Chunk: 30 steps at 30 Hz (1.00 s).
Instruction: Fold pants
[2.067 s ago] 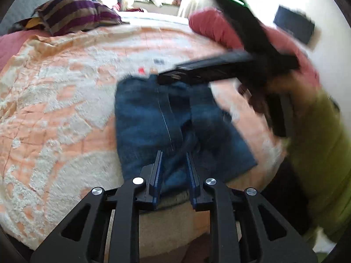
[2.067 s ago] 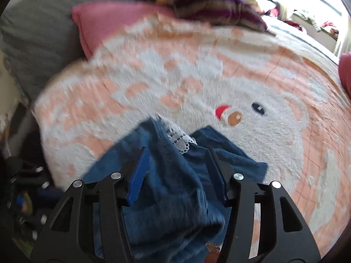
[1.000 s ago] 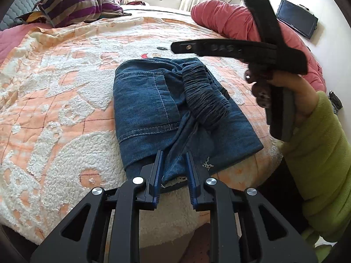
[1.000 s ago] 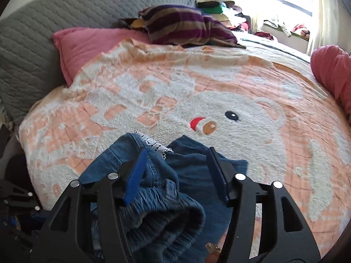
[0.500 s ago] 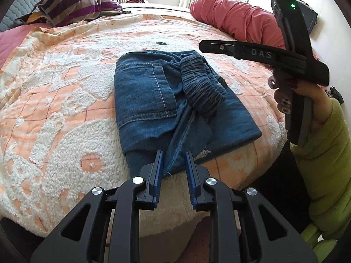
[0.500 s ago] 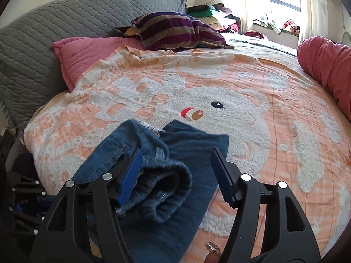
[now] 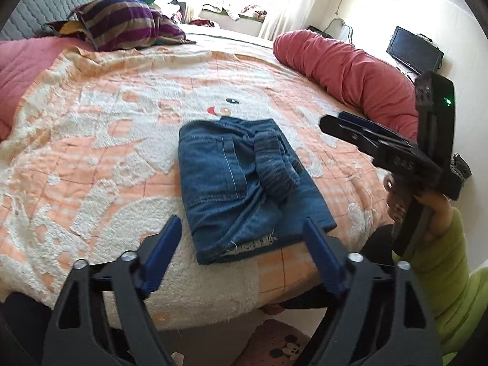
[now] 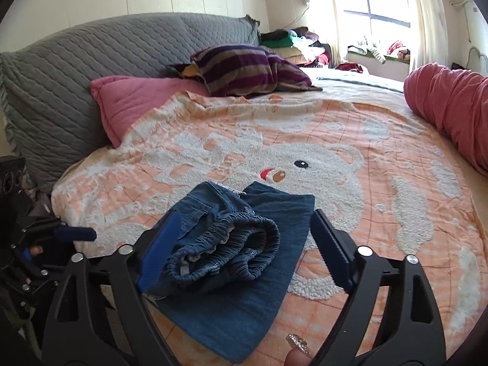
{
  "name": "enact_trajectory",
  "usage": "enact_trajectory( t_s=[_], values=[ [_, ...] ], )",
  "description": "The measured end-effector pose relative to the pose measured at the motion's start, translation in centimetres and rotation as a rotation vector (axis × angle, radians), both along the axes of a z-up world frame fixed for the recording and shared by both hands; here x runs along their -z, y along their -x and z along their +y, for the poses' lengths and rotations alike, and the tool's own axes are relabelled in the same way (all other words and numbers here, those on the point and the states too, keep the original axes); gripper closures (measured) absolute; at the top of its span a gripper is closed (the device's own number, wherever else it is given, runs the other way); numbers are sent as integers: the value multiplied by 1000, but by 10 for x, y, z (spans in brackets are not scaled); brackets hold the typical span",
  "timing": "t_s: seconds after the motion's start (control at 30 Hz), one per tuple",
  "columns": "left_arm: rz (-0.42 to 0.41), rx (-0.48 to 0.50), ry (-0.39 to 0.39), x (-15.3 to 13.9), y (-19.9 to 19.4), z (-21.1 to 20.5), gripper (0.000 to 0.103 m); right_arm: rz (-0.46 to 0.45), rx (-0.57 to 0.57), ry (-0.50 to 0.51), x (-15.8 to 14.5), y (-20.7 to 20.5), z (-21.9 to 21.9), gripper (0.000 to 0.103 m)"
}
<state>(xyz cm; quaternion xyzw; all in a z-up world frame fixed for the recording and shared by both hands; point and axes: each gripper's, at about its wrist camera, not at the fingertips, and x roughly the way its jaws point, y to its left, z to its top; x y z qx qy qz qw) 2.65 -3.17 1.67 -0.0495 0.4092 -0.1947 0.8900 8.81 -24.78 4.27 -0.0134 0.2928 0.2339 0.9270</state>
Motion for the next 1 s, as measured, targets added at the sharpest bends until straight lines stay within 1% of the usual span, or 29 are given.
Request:
enact_trajectory(
  t_s=[0.03,0.07,0.13,0.2,0.37,0.6,0.7,0.83,1.0],
  values=[
    [-5,-1,-4,-2,0,-1,21,-4,2,-2,-2,3,-1,20],
    [-13,-4,-11,-4,0,-2,15,-6,3,-4,-3,5,-3,17],
    [-24,-10,-16,-7,0,-2,9,-12,8,-6,-6,9,-4,16],
    [-35,-10,-23,-11,1,-3,9,-15,11,-7,-8,14,-6,14],
    [-52,-20,-35,-17,4,-1,5,-32,34,18,-12,23,-7,12],
    [-66,-39,-57,-20,-2,2,5,-61,65,5,-22,32,-16,9],
    [-65,-44,-54,-20,-7,3,5,-64,80,1,-24,32,-19,9],
    [-64,-52,-70,-15,-18,4,5,-37,108,5,-17,25,-22,9],
    [-45,-59,-89,-4,-35,3,5,37,152,12,3,9,-26,9]
  ],
)
